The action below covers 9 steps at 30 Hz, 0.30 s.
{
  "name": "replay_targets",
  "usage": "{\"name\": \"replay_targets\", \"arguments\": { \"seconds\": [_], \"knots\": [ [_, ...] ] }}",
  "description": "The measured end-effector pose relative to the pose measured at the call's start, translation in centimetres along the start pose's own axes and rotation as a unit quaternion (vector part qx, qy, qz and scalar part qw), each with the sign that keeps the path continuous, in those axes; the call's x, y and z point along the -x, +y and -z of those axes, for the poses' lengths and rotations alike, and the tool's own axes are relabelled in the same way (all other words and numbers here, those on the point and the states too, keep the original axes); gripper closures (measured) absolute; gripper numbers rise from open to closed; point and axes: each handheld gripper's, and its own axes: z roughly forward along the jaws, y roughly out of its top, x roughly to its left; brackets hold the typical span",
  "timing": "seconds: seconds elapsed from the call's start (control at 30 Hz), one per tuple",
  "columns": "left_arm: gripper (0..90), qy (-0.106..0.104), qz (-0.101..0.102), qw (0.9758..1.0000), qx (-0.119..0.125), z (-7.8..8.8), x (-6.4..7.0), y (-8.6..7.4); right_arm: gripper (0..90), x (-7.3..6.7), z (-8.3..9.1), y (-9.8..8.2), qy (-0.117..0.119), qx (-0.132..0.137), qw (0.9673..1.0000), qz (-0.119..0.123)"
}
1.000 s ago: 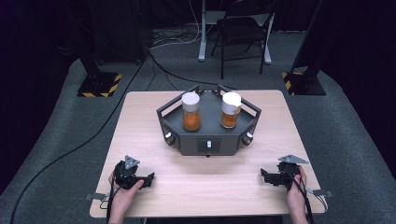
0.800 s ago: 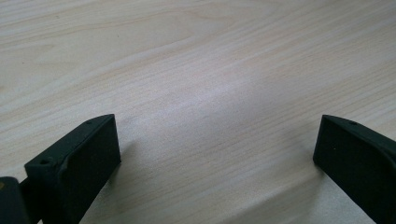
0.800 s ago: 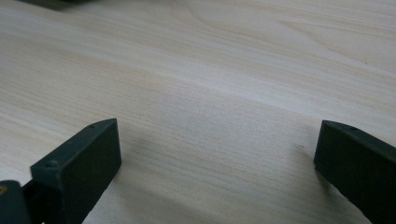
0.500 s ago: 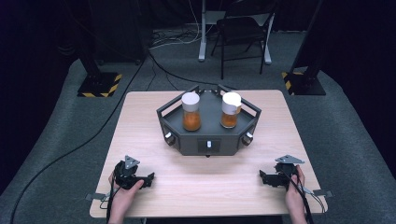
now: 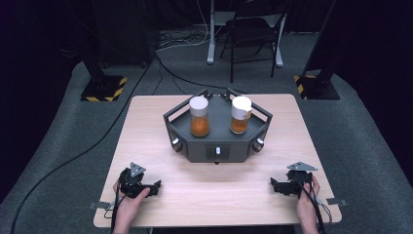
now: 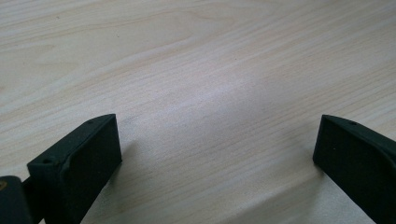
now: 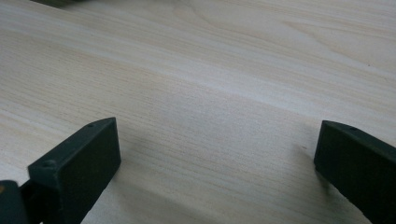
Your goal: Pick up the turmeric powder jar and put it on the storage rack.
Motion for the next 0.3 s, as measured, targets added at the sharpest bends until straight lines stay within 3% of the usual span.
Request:
{"name": "replay_targets", "arguments": {
  "seconds": [0.3],
  "knots": [
    [0.3,0.000,0.001,1.0000,0.000,-0.04,0.01,0.04,0.0,0.01,0.00,0.01,0.000,0.000,1.0000,0.000]
  ]
}}
